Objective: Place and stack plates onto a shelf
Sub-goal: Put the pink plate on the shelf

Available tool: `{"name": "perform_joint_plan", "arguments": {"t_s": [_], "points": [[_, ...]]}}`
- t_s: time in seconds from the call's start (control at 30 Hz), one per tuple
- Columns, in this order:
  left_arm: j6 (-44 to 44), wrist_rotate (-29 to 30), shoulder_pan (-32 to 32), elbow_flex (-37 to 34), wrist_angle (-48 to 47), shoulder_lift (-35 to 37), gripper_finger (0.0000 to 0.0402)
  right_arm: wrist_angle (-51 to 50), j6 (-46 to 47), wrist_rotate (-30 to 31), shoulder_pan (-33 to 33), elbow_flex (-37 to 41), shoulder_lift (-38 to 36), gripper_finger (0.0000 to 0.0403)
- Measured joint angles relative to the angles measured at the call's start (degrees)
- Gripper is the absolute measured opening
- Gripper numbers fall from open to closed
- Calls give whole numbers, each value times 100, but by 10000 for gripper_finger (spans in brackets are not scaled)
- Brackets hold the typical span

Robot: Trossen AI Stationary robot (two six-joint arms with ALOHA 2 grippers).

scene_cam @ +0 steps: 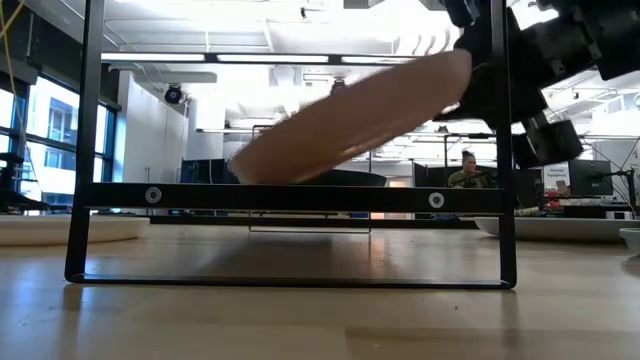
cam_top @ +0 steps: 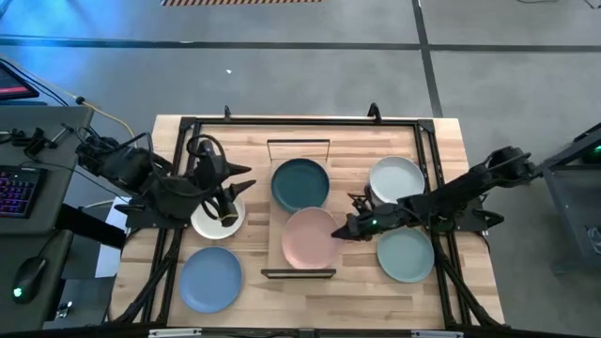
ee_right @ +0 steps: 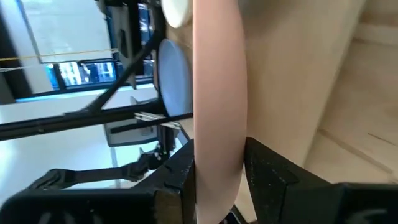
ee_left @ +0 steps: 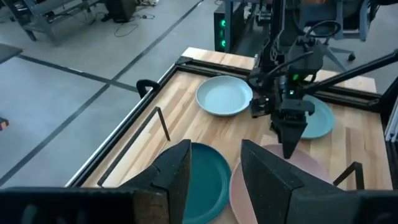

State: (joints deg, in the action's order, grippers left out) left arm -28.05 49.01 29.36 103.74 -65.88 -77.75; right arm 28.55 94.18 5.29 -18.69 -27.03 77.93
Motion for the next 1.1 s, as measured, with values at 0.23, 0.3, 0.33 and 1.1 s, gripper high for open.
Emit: {"name": "perform_joint_plan", "arguments": {"t_s": [0.23, 0.3, 0.33, 1.1], "points": [[-68, -40, 2, 2, -42, -79, 131, 436, 200, 10, -99, 0, 546, 98], [-81, -44, 0, 0, -49, -107, 131, 750, 213, 25, -97, -2, 671, 98], [-83, -46, 0, 0, -49, -112, 131, 844, 238, 42, -97, -2, 720, 98], [-173, -216, 0, 0, -53, -138, 131, 628, -364, -779, 398, 8, 935, 164]]}}
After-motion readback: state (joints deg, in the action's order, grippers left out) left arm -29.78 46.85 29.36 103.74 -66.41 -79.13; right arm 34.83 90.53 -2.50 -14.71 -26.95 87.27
